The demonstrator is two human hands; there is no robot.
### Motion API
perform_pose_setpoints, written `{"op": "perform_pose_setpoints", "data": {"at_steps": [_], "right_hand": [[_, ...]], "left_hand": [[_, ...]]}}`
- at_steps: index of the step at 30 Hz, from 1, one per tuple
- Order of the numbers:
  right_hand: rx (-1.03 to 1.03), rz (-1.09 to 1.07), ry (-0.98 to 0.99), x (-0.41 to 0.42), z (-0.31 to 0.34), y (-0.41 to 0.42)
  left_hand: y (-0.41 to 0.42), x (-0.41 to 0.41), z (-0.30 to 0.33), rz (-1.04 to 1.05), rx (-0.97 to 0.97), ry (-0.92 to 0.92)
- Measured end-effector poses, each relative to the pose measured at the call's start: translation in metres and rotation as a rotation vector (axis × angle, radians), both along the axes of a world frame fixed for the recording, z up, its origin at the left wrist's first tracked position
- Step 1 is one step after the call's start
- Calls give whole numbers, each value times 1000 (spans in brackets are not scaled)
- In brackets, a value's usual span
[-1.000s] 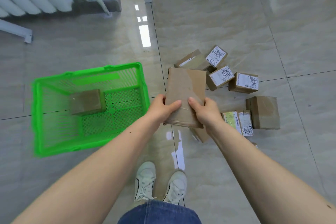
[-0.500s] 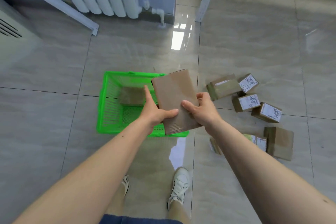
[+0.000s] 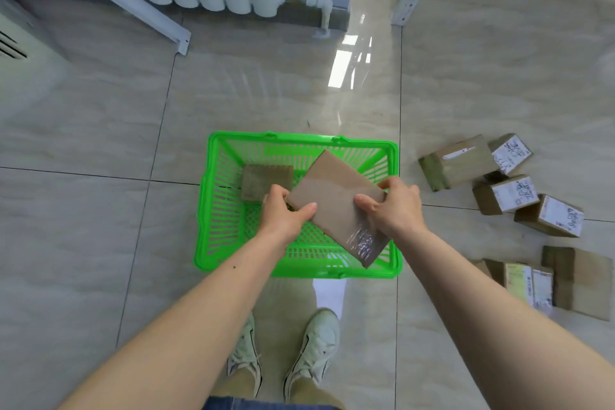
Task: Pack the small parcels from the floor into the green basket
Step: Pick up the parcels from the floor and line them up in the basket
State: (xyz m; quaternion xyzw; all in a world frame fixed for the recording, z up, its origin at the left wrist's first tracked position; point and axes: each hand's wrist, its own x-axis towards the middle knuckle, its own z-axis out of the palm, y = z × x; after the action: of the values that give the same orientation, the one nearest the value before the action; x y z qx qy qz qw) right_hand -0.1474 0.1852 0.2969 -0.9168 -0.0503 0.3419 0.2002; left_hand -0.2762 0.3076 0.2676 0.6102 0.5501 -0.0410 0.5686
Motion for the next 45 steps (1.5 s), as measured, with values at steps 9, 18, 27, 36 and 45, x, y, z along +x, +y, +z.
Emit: {"op": "perform_pose_setpoints", "data": {"at_steps": [9,18,27,36,45], "right_hand": [[-9,-19,-97,21,-136,28],[85,-53,-194,49,-243,56],[137,-113,-238,49,-286,56],[81,-85,-262,40,-273,52],[193,-76,-244,8,-133,19]], "left_hand": [[20,15,-144,-148,78,203],[55,46,-225,-200,192,285],[60,53,-249,-398,445,362],[60,44,-241,-367,419,405],[15,52,-114,-234,354,236]]}}
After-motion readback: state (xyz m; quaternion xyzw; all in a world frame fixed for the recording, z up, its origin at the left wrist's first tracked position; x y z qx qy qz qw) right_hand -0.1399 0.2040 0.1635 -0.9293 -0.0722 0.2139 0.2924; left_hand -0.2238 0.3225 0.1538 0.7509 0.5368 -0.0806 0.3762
